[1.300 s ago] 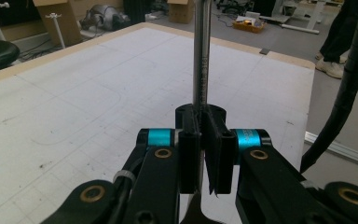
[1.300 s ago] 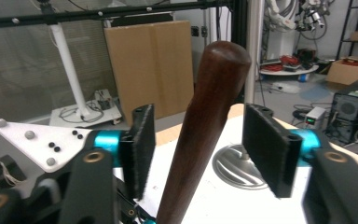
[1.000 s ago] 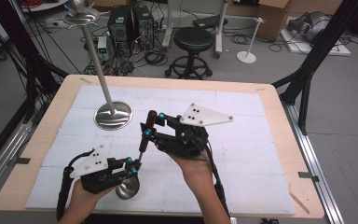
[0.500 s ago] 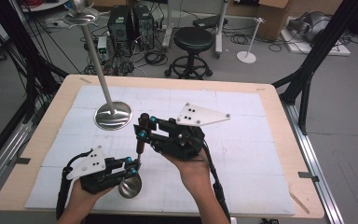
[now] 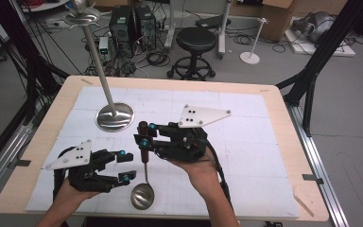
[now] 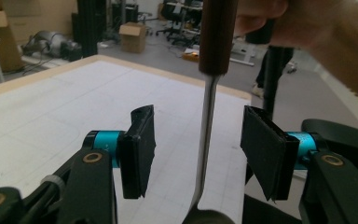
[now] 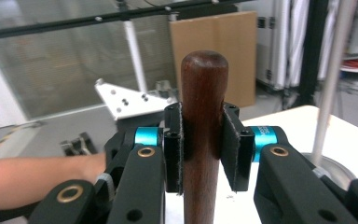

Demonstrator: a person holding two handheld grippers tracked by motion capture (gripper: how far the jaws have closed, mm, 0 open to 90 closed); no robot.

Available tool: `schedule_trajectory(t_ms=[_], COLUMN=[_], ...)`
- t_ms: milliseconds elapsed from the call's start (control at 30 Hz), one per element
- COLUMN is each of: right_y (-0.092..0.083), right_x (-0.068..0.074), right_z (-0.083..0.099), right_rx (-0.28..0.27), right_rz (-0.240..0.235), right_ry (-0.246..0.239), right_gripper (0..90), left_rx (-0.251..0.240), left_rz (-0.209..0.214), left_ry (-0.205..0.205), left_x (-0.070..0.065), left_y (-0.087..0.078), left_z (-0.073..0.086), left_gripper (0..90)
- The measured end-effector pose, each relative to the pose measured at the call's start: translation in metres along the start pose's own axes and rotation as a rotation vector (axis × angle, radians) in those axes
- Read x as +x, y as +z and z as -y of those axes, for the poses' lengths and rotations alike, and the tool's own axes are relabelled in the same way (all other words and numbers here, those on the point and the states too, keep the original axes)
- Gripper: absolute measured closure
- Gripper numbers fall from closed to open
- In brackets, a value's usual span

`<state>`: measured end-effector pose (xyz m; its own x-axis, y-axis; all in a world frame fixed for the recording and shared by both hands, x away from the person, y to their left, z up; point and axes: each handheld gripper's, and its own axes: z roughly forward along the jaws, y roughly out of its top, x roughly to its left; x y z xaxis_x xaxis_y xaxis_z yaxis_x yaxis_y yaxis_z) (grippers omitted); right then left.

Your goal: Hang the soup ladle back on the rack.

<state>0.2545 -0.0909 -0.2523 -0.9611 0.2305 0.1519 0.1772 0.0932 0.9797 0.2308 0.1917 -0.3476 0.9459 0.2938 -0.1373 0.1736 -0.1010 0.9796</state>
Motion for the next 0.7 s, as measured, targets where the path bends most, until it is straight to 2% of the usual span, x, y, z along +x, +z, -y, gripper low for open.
schedule_trajectory(t_ms=[100, 167, 367, 500, 700], right_y=[-0.001, -0.001, 0.000, 0.002, 0.006], right_x=[-0.002, -0.003, -0.006, -0.006, -0.005], right_z=[0.000, 0.001, 0.004, 0.004, 0.006], right_rx=[0.001, -0.001, -0.009, -0.009, -0.001], right_rz=[-0.041, -0.063, -0.144, -0.190, -0.234], right_ry=[-0.018, -0.029, -0.042, -0.070, -0.083], right_gripper=[72.9, 72.9, 72.9, 72.9, 72.9], left_rx=[-0.035, -0.038, -0.019, -0.012, -0.034], left_rz=[0.048, 0.065, 0.104, 0.134, 0.152], left_ry=[0.011, 0.013, 0.020, 0.022, 0.029], left_x=[0.001, 0.000, -0.001, -0.002, -0.002], left_y=[-0.001, 0.000, 0.010, 0.018, 0.024], left_z=[-0.006, -0.009, -0.014, -0.018, -0.020], left_gripper=[43.8, 43.7, 44.7, 45.3, 53.5])
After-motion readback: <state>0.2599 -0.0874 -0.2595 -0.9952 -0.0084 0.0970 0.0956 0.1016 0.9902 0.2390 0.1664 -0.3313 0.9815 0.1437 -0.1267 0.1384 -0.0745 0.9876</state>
